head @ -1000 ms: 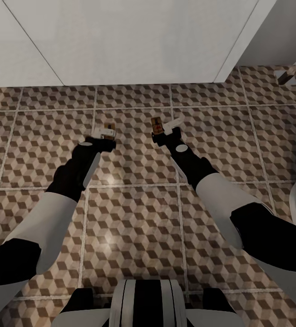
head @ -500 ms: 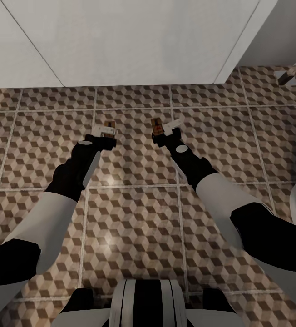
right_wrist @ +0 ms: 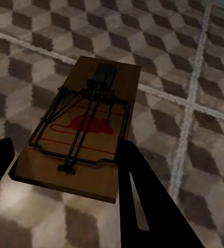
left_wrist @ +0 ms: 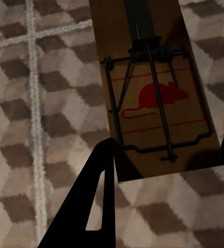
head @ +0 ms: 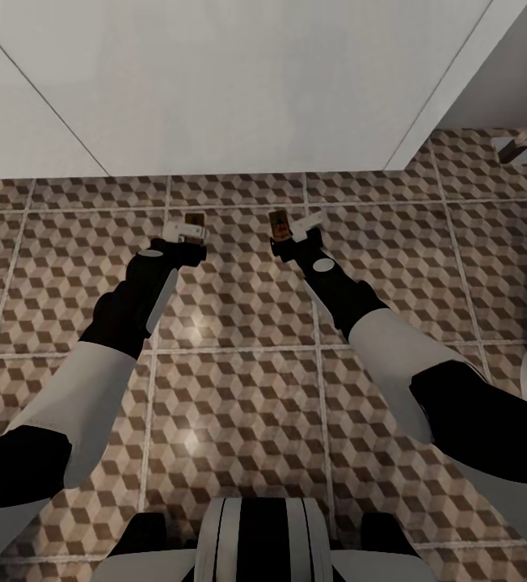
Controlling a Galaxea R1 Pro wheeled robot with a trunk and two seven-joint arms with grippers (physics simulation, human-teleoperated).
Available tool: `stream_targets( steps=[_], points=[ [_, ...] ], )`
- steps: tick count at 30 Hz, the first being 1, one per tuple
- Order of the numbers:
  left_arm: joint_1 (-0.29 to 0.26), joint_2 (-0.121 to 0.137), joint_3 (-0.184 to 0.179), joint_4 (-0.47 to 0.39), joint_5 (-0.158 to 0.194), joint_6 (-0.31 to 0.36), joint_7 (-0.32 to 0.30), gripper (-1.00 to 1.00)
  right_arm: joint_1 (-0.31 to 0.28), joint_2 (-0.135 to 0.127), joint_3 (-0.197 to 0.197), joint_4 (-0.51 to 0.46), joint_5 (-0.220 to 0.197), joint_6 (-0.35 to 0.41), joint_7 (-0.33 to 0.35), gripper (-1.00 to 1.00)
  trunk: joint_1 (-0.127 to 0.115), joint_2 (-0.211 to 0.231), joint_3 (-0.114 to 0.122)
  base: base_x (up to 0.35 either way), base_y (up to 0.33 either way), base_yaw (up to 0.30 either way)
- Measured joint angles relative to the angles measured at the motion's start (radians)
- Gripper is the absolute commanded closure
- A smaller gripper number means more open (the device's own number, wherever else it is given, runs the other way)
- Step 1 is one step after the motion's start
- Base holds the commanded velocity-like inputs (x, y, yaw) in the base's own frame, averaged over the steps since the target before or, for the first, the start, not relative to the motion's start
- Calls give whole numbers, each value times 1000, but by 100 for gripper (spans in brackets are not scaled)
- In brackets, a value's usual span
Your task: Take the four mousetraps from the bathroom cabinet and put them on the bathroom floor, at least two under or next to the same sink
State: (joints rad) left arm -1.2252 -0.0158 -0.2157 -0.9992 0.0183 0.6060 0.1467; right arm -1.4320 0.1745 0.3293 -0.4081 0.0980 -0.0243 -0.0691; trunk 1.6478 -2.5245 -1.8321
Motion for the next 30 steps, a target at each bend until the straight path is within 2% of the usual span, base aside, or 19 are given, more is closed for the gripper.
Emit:
stream_targets(
  steps=[7, 16, 25, 30],
  points=[
    [0, 0, 0, -15, 1, 1, 0, 100, 0, 0, 0, 2, 0, 0, 0, 100, 0, 0, 0, 41, 0, 0],
    [0, 0, 0, -16, 1, 0, 0, 100, 0, 0, 1, 8, 0, 1, 0, 100, 0, 0, 0, 244, 0, 0],
    [8, 0, 0, -19, 1, -1, 0, 100, 0, 0, 0, 66, -1, 8, -2, 100, 0, 0, 0, 24, 0, 0],
    [12, 0, 0, -10, 2, -38, 1, 100, 0, 0, 0, 113, -1, 15, -6, 100, 0, 0, 0, 0, 0, 0]
  ],
)
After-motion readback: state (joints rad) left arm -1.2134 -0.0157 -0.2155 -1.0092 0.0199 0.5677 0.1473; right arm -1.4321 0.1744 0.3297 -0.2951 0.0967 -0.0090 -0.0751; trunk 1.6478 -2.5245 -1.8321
